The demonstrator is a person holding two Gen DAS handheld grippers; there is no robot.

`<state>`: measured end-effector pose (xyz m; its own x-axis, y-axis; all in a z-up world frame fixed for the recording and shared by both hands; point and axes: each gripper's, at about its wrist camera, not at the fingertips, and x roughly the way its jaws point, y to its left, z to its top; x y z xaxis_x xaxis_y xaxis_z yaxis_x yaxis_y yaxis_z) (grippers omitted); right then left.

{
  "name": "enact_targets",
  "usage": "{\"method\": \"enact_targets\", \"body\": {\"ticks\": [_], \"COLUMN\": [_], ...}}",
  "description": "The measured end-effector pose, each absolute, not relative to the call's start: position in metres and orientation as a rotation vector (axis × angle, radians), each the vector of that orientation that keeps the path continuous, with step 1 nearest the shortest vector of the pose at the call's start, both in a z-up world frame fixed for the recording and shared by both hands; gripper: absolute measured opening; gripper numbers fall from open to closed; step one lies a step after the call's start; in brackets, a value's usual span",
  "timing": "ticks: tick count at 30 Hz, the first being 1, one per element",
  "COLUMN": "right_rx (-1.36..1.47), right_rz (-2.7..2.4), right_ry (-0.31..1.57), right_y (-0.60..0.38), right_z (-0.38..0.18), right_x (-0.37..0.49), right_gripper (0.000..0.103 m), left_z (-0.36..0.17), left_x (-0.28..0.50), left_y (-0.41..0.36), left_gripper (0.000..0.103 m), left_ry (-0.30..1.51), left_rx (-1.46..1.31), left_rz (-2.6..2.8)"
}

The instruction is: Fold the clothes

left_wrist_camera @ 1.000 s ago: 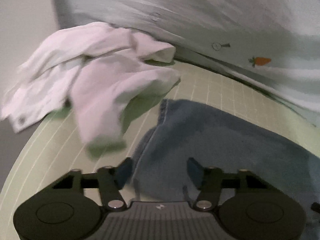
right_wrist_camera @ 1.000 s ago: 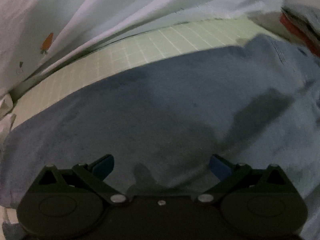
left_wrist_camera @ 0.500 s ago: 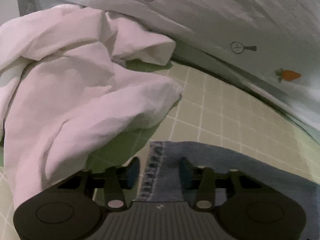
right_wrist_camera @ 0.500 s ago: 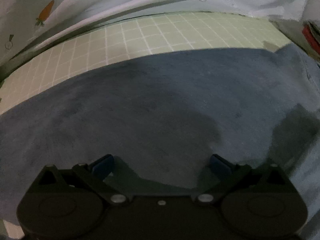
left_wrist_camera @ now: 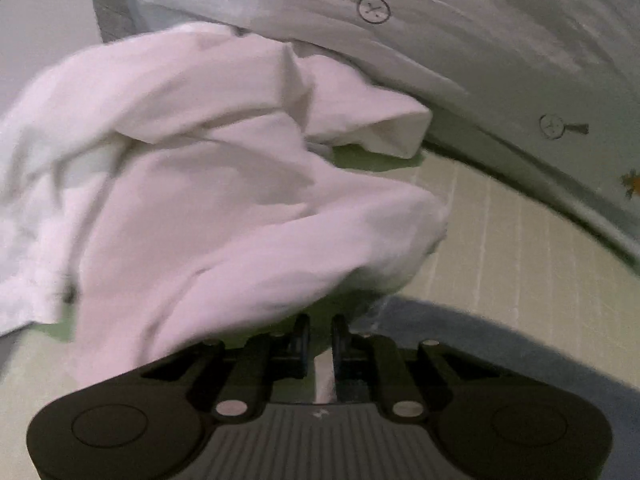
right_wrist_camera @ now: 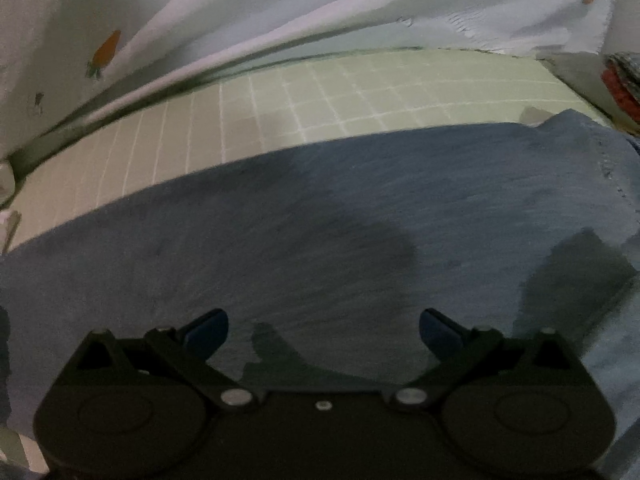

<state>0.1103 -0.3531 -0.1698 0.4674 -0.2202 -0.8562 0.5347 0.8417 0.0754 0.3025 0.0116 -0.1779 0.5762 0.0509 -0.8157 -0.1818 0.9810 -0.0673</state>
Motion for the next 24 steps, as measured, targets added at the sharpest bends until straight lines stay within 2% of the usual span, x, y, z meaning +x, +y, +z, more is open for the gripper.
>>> {"method": "enact_targets", "body": {"ticks": [1,2,4,5,10,16,24], "right_rx": [0.362,0.364,0.372,0.378,0.43,0.473,0.501], "right_rz": [-0.477,-0.476,-0.471,-0.472,-0.477,-0.474,-0.444], "right_ry": [0.972,0.961,0.944,0.935,0.887,0.835,0.862], "right_y": [-0.355,-0.356,-0.359,-0.36,-0.369,-0.385,-0.423], "right_z": [-0.167,-0.164,-0.158,-0.156,-0.141,-0.123,-0.127], "right_x": [0.107,0.102,0.093,0.088,0.06,0.012,-0.062], "right_gripper": [0.103,0.103,0.103,0.103,0.103,0.103,0.103], "left_z": [-0.171,-0.164,-0.148,-0.138,-0.108,-0.103,-0.092], "left_x": [0.295,0.287,0.266,0.253,0.178,0.106,0.033], "left_y": [0.012,0.013,0.01,0.005,-0.03,-0.07,-0.122], "left_gripper": [0.039,0.047,0.078,0.084,0.098,0.098,0.1], "left_ry": [0.942,0.931,0.9,0.875,0.833,0.887,0.86], "left_rx": [-0.159,-0.174,-0.179,-0.158,-0.109,-0.122,-0.13], "left_rz": [0.117,0.089,0.046,0.036,-0.068,-0.128,-0.147]}}
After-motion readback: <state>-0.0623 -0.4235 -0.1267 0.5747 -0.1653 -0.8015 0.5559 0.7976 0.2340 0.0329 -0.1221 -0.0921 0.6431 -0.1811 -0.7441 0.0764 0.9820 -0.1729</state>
